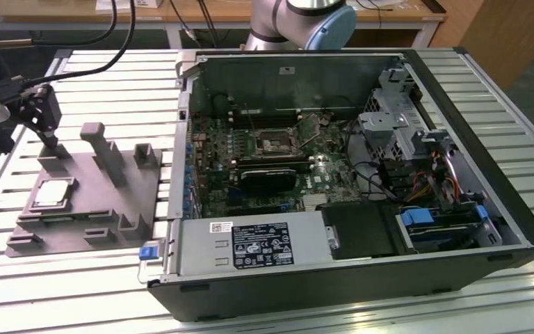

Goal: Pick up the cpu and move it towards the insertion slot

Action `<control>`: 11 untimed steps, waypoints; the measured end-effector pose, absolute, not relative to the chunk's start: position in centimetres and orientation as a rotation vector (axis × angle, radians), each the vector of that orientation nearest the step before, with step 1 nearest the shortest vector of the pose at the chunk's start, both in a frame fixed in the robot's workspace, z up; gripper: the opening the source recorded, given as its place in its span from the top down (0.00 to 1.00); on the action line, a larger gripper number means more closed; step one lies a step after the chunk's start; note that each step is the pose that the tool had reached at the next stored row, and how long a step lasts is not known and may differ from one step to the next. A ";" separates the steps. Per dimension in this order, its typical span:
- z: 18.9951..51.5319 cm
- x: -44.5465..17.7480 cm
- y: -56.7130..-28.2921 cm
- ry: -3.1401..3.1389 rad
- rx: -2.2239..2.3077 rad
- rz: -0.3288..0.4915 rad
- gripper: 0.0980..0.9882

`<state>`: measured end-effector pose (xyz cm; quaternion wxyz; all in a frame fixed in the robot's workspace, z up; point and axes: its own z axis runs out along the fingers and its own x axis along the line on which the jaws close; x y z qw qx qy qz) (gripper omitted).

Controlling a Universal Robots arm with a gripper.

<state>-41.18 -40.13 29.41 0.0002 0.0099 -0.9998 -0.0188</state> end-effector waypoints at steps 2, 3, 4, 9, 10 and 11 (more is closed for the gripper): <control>29.2 -41.2 -40.2 -3.140 0.031 -0.059 0.38; 29.1 -41.2 -40.2 -3.140 0.031 -0.059 0.38; 29.0 -41.2 -40.3 -3.140 0.031 -0.059 0.38; 28.5 -41.3 -40.4 -3.140 0.032 -0.059 0.38; 28.4 -41.3 -40.4 -3.140 0.032 -0.059 0.38; 28.3 -41.3 -40.4 -3.140 0.032 -0.059 0.38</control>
